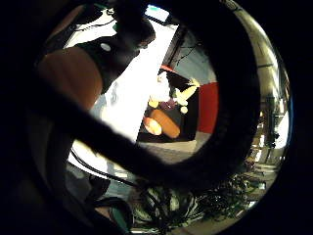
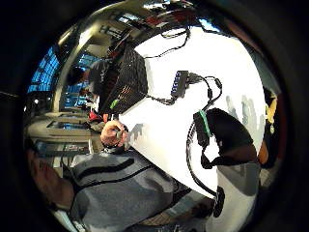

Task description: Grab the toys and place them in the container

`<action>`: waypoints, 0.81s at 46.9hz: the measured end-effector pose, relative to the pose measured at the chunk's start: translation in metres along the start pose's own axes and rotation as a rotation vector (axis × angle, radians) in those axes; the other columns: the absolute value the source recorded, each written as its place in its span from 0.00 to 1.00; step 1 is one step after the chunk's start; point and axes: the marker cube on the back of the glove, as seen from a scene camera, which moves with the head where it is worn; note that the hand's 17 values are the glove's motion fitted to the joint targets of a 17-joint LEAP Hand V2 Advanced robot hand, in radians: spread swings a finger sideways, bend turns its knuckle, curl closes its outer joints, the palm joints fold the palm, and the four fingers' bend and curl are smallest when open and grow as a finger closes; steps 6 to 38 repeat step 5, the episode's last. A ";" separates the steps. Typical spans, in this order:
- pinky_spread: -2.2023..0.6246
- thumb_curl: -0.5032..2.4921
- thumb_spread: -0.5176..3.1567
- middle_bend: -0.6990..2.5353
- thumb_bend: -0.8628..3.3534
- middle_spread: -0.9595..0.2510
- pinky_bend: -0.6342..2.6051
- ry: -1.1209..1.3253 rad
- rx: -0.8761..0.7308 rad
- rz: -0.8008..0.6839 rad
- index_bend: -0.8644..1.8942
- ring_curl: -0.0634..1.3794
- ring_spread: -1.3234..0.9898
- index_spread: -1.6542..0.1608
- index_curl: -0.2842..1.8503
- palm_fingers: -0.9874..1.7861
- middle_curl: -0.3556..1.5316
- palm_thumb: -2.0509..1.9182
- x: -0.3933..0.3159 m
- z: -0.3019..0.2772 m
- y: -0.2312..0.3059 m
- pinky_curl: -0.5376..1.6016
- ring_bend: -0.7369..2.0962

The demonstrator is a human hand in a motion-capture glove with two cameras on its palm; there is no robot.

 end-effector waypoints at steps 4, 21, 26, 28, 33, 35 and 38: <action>0.81 0.28 0.57 0.27 0.21 0.85 0.49 -0.008 0.004 0.000 0.38 0.38 0.54 0.76 0.31 0.35 0.46 0.60 0.000 0.002 0.000 0.40 0.38; 0.81 0.28 0.57 0.27 0.21 0.85 0.49 -0.009 0.005 -0.001 0.38 0.38 0.54 0.76 0.31 0.35 0.46 0.60 0.000 0.002 0.000 0.40 0.38; 0.81 0.28 0.57 0.27 0.21 0.85 0.49 -0.009 0.005 -0.001 0.38 0.38 0.54 0.76 0.31 0.35 0.46 0.60 0.000 0.002 0.000 0.40 0.38; 0.81 0.28 0.57 0.27 0.21 0.85 0.49 -0.009 0.005 -0.001 0.38 0.38 0.54 0.76 0.31 0.35 0.46 0.60 0.000 0.002 0.000 0.40 0.38; 0.81 0.28 0.57 0.27 0.21 0.85 0.49 -0.009 0.005 -0.001 0.38 0.38 0.54 0.76 0.31 0.35 0.46 0.60 0.000 0.002 0.000 0.40 0.38; 0.81 0.28 0.57 0.27 0.21 0.85 0.49 -0.009 0.005 -0.001 0.38 0.38 0.54 0.76 0.31 0.35 0.46 0.60 0.000 0.002 0.000 0.40 0.38; 0.81 0.28 0.57 0.27 0.21 0.85 0.49 -0.009 0.005 -0.001 0.38 0.38 0.54 0.76 0.31 0.35 0.46 0.60 0.000 0.002 0.000 0.40 0.38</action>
